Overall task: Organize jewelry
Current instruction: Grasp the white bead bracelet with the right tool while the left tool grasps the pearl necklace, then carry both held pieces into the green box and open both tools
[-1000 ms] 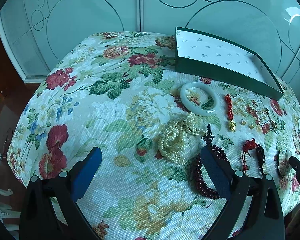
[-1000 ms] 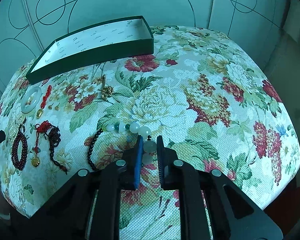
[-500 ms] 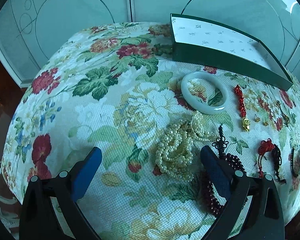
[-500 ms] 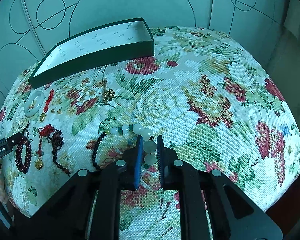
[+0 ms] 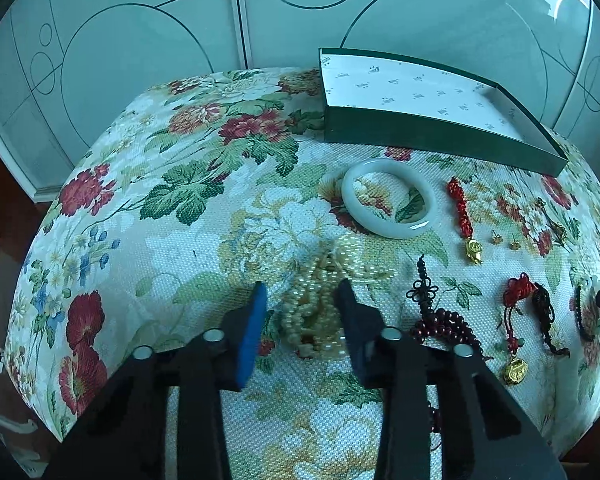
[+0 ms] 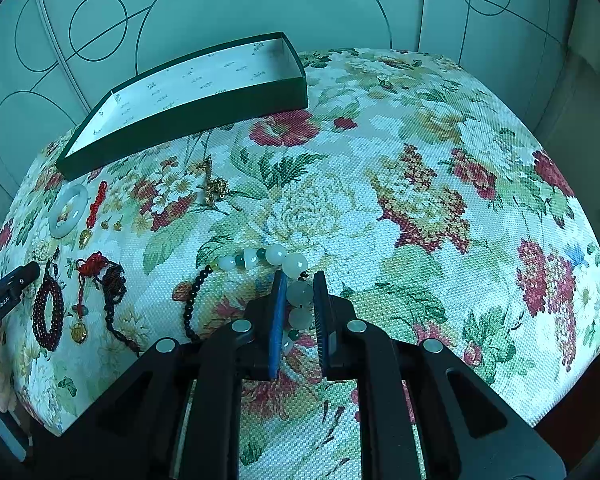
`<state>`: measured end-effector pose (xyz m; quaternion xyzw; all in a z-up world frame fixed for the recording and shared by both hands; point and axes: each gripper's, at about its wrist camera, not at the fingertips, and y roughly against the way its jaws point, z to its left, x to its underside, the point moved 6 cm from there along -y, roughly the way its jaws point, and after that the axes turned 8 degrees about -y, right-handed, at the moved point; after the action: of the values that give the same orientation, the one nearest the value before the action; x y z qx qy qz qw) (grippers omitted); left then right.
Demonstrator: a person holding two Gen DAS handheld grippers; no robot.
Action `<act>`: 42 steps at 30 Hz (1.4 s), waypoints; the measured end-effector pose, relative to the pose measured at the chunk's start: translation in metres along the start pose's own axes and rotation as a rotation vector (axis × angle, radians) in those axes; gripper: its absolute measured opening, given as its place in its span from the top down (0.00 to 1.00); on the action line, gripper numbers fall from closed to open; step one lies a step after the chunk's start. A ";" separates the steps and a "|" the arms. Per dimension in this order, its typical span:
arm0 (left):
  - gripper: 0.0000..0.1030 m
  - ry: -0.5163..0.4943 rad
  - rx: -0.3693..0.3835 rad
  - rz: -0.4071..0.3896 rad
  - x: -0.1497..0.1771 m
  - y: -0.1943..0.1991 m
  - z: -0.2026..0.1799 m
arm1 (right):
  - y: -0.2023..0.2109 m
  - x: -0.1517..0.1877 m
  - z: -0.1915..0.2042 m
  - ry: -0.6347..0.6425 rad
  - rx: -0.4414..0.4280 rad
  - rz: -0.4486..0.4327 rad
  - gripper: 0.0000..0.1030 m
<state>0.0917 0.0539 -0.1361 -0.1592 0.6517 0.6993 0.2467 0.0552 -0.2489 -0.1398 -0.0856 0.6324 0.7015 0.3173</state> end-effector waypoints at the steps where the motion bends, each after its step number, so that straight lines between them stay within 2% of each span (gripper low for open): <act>1: 0.76 0.000 -0.009 0.000 0.000 0.000 0.001 | 0.000 0.000 0.000 0.003 0.001 0.000 0.87; 3: 0.83 0.002 -0.014 0.000 0.000 0.000 0.003 | 0.000 0.000 0.000 0.002 0.000 0.000 0.87; 11: 0.86 0.022 0.020 -0.007 0.001 0.001 0.006 | 0.001 0.000 -0.001 0.001 0.000 -0.001 0.87; 16: 0.92 0.028 0.028 -0.029 -0.002 0.009 0.007 | 0.004 -0.004 0.001 -0.001 -0.007 -0.015 0.87; 30: 0.92 0.029 0.060 -0.095 -0.018 0.037 0.005 | 0.021 -0.011 0.011 0.012 -0.036 -0.058 0.87; 42: 0.92 -0.021 0.079 -0.162 -0.042 0.064 -0.011 | 0.045 -0.025 0.019 0.011 -0.078 -0.105 0.87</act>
<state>0.0902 0.0356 -0.0612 -0.1943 0.6611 0.6524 0.3154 0.0552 -0.2400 -0.0853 -0.1348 0.6007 0.7076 0.3467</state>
